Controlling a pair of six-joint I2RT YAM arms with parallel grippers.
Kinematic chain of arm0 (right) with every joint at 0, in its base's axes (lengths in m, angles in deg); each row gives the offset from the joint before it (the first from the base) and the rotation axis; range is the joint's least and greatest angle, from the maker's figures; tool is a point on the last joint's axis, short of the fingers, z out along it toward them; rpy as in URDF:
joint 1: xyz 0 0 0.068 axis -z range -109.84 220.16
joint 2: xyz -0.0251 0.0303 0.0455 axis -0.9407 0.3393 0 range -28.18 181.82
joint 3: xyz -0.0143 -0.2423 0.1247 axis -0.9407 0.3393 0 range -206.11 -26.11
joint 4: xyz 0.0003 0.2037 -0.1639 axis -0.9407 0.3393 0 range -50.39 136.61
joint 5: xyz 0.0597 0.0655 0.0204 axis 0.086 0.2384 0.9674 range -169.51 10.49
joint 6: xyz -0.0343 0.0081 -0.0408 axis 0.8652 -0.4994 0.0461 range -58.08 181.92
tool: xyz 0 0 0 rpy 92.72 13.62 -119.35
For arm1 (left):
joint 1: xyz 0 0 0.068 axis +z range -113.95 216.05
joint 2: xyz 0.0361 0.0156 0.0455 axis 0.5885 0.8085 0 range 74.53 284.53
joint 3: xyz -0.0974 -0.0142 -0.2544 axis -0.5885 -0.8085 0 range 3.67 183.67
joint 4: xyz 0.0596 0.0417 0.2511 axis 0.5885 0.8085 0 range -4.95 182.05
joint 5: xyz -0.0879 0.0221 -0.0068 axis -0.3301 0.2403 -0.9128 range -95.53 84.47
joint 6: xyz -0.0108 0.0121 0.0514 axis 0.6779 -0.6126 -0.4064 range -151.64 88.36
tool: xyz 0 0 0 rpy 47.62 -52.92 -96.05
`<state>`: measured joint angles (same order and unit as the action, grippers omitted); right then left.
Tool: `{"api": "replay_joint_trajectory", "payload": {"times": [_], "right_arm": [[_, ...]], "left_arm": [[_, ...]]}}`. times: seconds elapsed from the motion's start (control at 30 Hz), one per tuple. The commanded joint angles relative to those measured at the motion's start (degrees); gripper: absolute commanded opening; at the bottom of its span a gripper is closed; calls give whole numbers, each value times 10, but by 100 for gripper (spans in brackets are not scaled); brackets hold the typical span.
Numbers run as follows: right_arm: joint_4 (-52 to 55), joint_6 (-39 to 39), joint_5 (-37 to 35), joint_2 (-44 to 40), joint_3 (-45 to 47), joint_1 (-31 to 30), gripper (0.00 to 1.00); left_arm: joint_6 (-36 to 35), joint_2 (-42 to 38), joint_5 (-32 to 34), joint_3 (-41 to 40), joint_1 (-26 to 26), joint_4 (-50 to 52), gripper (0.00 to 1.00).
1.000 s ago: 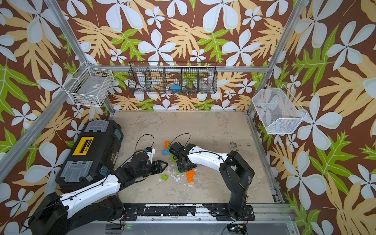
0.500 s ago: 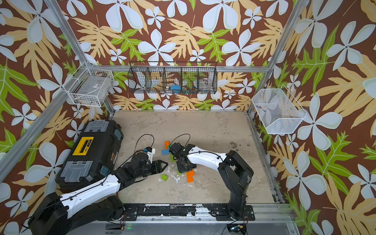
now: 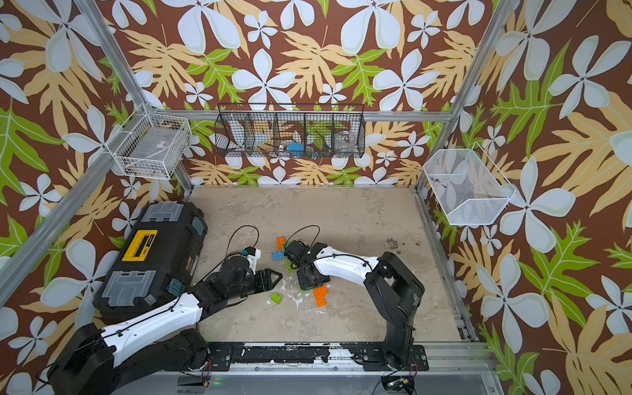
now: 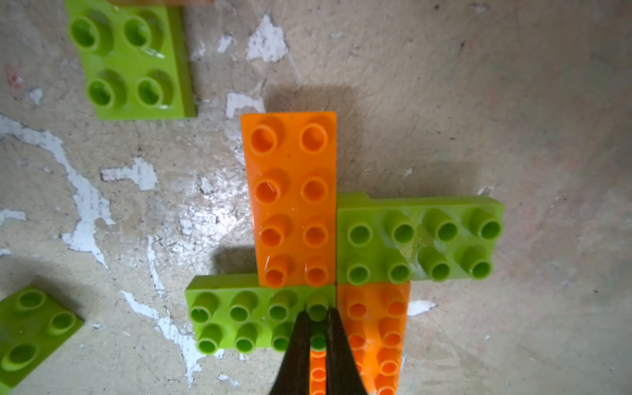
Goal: Assemble a small pinwheel with lego
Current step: Assemble the lego brick with the lego brick.
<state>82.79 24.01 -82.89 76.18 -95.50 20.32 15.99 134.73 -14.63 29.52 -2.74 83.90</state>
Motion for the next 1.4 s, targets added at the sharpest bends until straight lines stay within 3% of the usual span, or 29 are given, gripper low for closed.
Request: {"api": "replay_joint_trajectory", "payload": {"times": [0.0,0.7,1.37], "right_arm": [[10,-2,3,9,6,0,9],[11,-1,17,24,17,-1,11],[36,0,15,-14,-26,-1,17]], "left_arm": [[-8,2,0,5,2,-8,68],[-8,0,0,4,2,-7,68],[-9,1,-1,9,2,-4,68]]}}
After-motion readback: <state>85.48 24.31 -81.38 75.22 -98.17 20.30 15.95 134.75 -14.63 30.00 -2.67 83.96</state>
